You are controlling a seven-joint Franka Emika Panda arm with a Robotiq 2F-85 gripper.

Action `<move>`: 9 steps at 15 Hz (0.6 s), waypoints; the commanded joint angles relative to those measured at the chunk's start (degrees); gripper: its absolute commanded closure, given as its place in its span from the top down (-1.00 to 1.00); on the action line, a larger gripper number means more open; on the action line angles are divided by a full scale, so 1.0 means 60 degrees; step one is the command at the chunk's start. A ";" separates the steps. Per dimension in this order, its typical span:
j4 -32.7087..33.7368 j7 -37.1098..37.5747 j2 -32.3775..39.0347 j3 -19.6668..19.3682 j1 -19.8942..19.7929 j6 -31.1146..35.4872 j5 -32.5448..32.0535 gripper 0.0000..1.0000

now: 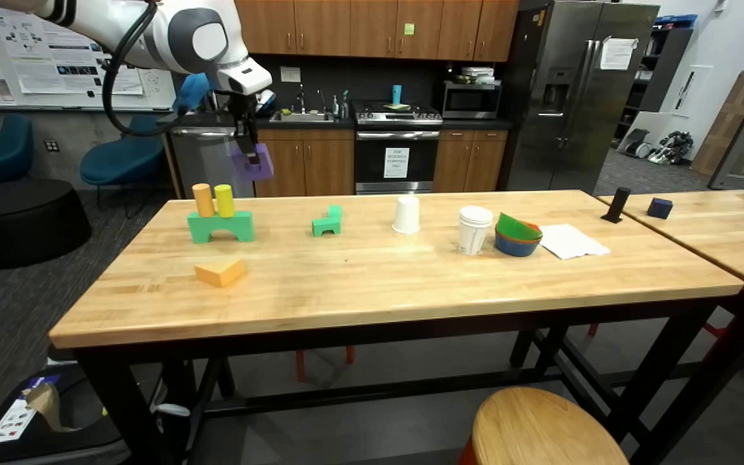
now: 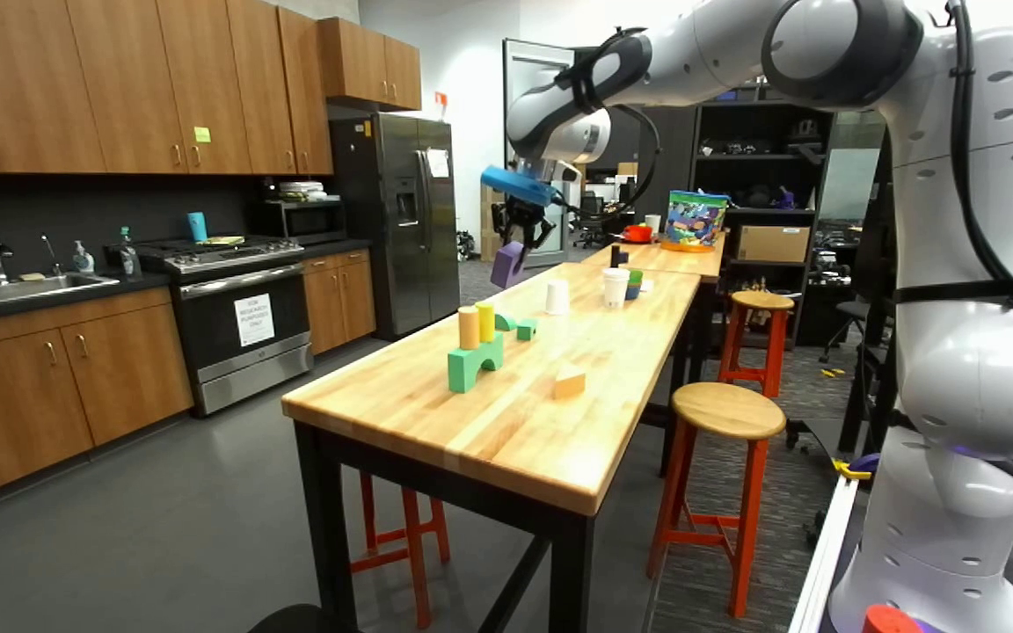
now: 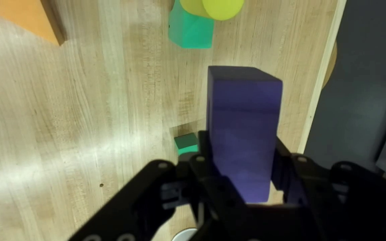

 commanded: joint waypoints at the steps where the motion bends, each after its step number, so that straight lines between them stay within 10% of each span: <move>1: -0.0017 0.0046 -0.0098 0.0069 0.0067 0.0004 -0.0034 -0.68; 9: 0.0143 0.0125 -0.0010 0.0185 0.0195 -0.0050 -0.0038 -0.68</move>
